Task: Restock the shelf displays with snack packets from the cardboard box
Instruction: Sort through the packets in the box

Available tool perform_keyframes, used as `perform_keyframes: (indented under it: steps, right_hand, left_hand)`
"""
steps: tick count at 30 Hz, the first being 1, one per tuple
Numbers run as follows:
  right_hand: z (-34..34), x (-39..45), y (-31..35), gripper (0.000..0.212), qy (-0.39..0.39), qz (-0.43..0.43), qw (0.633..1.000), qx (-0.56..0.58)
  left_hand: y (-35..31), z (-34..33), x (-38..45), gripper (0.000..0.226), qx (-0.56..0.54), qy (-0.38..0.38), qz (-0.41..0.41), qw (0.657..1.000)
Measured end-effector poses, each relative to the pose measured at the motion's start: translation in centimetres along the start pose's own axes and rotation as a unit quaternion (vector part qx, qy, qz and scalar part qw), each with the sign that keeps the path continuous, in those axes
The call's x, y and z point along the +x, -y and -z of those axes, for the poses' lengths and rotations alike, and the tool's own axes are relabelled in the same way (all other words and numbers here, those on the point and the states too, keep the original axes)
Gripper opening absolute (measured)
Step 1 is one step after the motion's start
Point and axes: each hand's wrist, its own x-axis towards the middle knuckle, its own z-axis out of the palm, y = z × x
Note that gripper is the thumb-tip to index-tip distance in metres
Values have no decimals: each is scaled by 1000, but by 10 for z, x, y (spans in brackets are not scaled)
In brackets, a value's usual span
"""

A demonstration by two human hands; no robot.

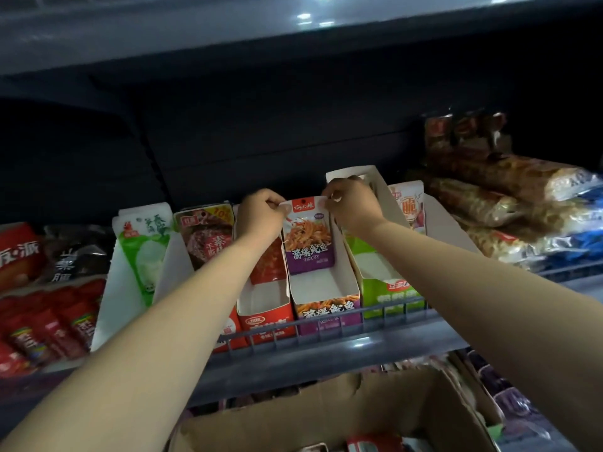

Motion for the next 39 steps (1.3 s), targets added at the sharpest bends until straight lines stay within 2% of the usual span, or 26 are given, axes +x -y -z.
perform_keyframes:
  steps: [8,13,20,24,27,29,34,39]
  right_hand:
    - [-9,4,-6,16,-2,3,1000,-2]
    - [-12,-1,-5,23,-4,-3,1000,2]
    - [-3,-14,3,29,-43,-8,999,20]
    - [7,-36,13,25,-74,-12,996,44]
    - [14,-66,21,21,-90,29,993,71]
    - [20,-91,26,19,-81,45,992,87]
    - [26,-161,26,12,-29,27,990,137]
    - [12,-231,11,10,40,-15,986,160]
  left_hand:
    - [12,-8,3,7,5,-7,-1,1000]
    - [11,-9,0,8,-11,-6,-4,1000]
    - [10,-8,-10,22,-15,-38,-6,999]
    - [-6,-3,-31,14,-42,-49,0,998]
    - [-16,8,-59,6,-102,-27,-17,994]
    - [-20,19,-82,7,-136,-13,-27,990]
    - [-7,39,-148,10,-140,26,-16,990]
    - [25,41,-217,8,-146,83,52,984]
